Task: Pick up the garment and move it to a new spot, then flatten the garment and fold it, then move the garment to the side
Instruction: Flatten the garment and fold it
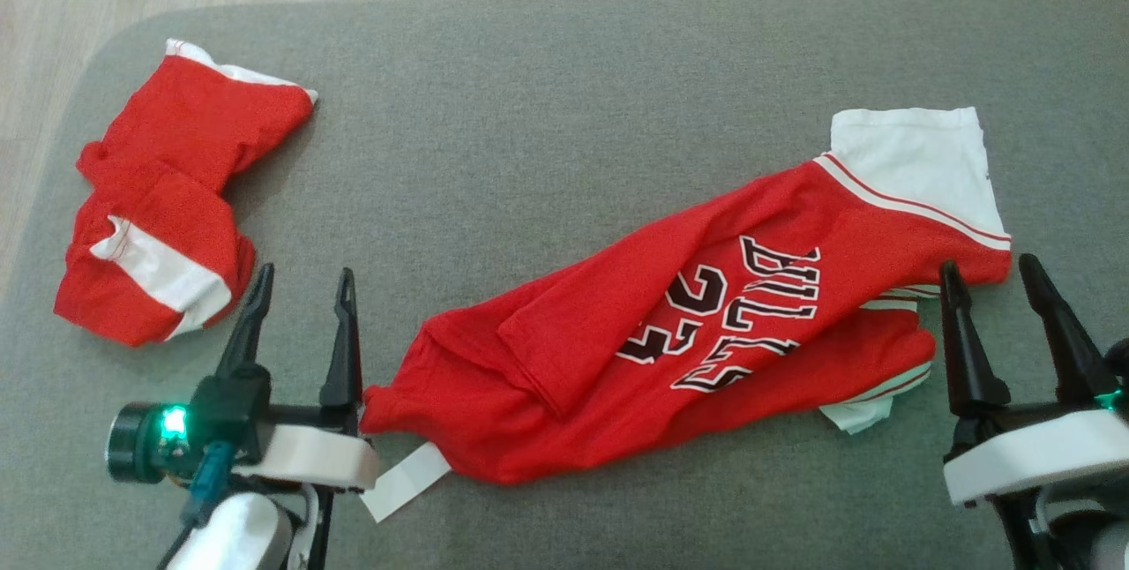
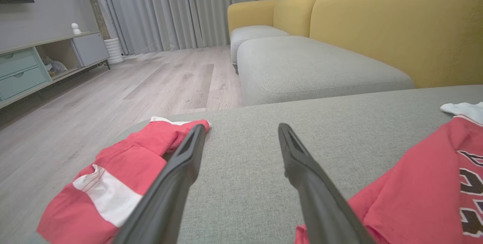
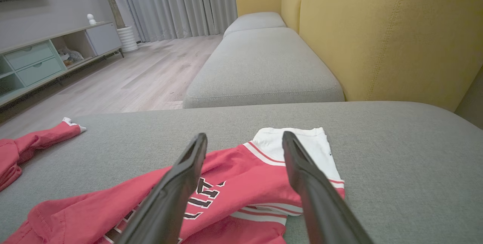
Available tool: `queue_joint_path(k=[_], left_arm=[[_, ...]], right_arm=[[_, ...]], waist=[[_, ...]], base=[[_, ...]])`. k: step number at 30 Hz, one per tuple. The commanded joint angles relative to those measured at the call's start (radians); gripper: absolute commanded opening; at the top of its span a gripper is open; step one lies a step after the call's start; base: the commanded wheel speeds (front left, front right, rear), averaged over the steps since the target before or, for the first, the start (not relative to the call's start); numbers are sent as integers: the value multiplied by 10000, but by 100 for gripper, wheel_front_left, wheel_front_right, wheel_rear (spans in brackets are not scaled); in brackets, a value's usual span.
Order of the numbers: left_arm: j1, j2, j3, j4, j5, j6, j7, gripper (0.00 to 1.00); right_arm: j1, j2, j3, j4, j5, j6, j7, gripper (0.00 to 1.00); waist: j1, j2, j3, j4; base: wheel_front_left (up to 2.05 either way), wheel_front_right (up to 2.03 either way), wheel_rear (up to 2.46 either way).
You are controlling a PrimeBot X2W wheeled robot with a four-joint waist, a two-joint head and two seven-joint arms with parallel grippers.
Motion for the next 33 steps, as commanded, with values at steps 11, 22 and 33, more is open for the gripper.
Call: queue_joint_path(k=[11,22,33], left_arm=[[-468,381,378,-584,-112,43,364,100],[-1454,-630,-1566,-334,-763,-1801,2377,100],[-2241,-1451,-1984,2138,-1742,-2651,3600,100]], right_arm=[[-207,-294,305,-481,71,-7,77,100],[-290,-320,327,-466,141,-7,128,100],[-535,-357,417,-220,284,-7,66,100]], waist=[[0,0,93,-5],[0,0,332,47],[0,0,704,-299]], base=[[0,0,0],[0,0,0],[0,0,0]])
